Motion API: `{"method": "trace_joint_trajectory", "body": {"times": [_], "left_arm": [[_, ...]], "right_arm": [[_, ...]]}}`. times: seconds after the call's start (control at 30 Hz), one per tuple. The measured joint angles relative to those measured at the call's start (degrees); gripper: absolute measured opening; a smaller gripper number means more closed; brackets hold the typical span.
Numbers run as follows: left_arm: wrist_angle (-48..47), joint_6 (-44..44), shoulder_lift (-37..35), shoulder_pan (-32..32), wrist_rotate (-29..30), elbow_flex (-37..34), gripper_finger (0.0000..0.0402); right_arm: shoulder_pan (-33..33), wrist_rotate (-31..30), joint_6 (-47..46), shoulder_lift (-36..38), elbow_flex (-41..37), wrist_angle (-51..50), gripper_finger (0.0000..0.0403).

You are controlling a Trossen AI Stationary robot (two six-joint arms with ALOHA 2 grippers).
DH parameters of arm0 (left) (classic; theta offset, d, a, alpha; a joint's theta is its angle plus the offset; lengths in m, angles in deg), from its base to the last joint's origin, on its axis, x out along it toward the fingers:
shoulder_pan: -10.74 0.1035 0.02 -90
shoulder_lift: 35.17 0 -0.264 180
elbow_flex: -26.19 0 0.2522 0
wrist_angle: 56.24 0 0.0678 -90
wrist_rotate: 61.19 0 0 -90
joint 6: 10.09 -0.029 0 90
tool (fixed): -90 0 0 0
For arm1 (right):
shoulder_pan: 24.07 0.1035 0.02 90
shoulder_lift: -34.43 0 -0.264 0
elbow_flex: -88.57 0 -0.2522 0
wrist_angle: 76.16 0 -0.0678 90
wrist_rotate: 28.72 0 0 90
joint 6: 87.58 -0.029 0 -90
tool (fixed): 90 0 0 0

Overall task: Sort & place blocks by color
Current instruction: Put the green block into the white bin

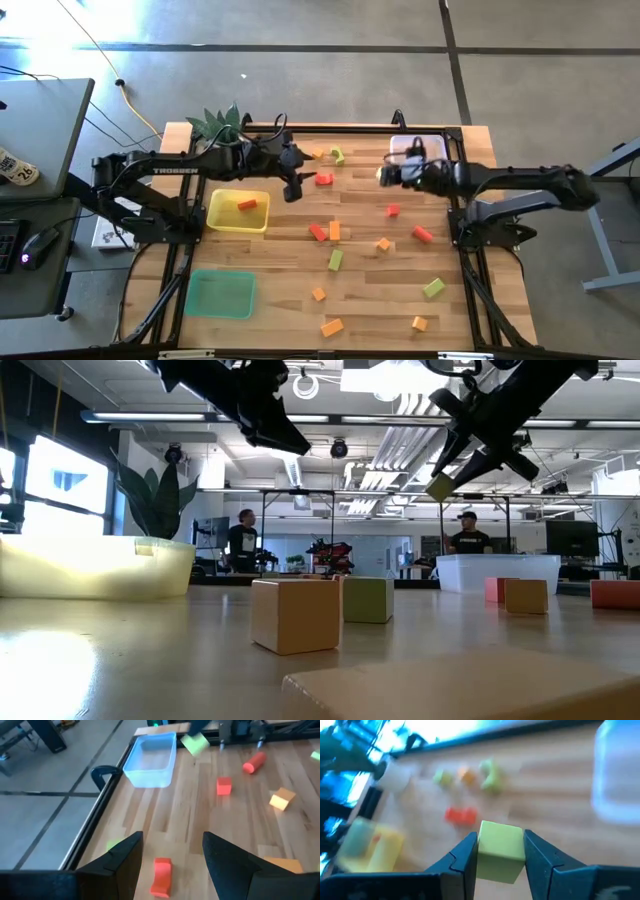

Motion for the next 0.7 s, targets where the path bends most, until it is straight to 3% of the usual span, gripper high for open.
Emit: {"method": "trace_joint_trajectory", "body": {"times": [0.2,0.37,0.7], "left_arm": [[0.2,3.2,0.3,0.0,-0.5,0.0,0.0195],[0.0,7.7,1.2,-1.0,-4.6,0.0,0.0195],[-0.5,24.7,2.4,-2.9,-12.2,0.0,0.0195]], "right_arm": [[-10.7,-3.4,10.7,2.4,0.0,-1.0,0.0103],[-18.4,-3.7,18.3,0.2,0.0,-2.8,0.0103],[-24.6,-2.2,22.7,-8.6,0.0,-8.1,0.0103]]}}
